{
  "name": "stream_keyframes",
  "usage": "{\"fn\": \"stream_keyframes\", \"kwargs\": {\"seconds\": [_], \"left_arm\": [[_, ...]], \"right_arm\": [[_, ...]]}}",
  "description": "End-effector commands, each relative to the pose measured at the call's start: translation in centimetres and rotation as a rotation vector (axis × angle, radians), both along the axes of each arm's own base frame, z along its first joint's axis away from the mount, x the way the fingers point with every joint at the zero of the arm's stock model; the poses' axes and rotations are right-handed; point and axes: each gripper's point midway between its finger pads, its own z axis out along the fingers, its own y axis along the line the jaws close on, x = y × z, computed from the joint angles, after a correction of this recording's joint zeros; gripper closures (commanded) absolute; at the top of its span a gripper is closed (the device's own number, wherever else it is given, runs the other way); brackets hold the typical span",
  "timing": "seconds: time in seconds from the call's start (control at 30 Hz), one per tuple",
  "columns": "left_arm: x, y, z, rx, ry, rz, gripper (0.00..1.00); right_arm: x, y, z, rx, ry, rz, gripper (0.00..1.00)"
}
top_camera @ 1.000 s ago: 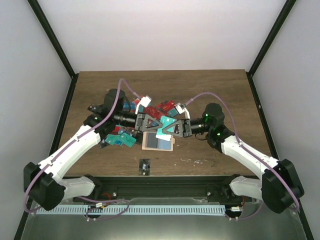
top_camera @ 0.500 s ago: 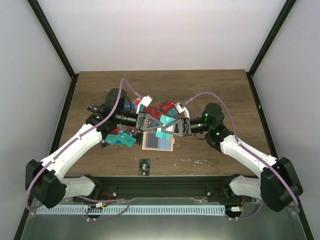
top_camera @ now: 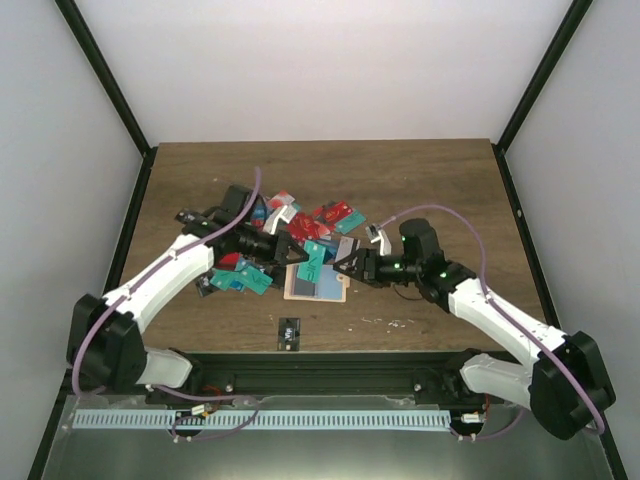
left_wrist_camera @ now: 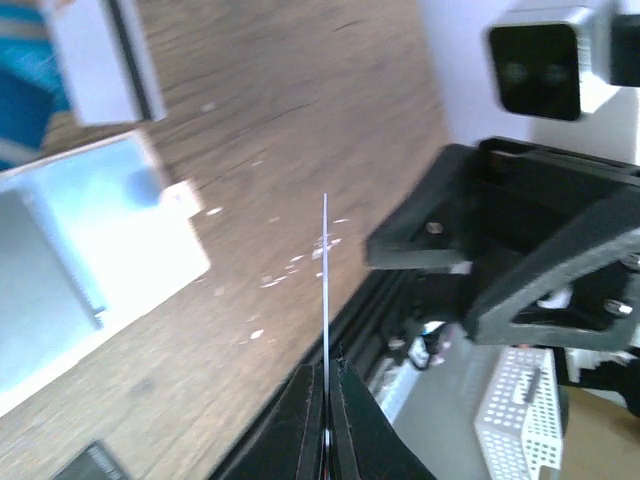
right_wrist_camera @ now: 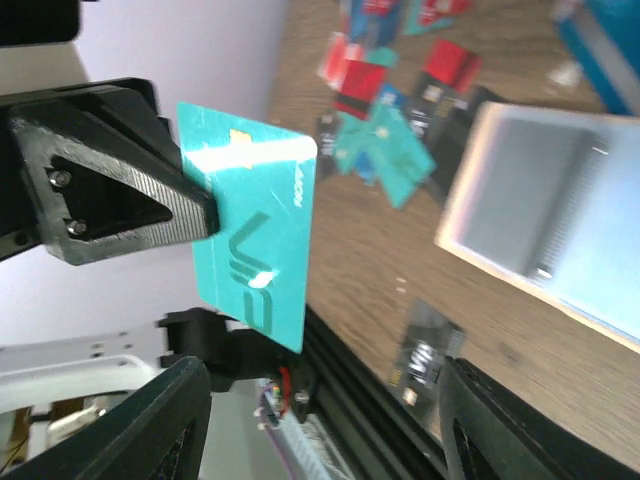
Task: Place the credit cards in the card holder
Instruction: Pick up the credit card from the center of the board, then insert the credit card into the card holder.
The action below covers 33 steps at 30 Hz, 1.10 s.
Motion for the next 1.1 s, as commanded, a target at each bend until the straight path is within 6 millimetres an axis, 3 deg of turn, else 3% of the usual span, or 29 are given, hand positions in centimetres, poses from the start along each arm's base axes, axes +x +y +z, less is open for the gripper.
{"fn": "stream_keyframes", "kwargs": {"seconds": [0.0,0.27,0.57,0.8,1.07], "left_arm": [[0.6,1.4,-4.8,0.179,0.069,0.025,0.96],[3.3,1.4,-9.5,0.318,0.154,0.054,0.96],[3.9,1.3,-13.4,0.379,0.220,0.030,0.96],[3.6,0.5,-15.4,0.359,0.287,0.000,0.96],[3.5,0.3,-16.3,0.355,0.316,-0.015,0.96]], "right_arm": [[0.1,-2.6,-5.0,-0.163,0.117,-0.141,0.36],[-0.4,-4.3,-9.0,-0.279,0.232,-0.214,0.37],[0.2,-4.5,-10.7,-0.330,0.264,-0.234,0.39],[1.2,-4.0,-11.3,-0.338,0.261,-0.233,0.44],[1.9,-3.7,-12.3,-0.356,0.270,-0.233,0.47]]}}
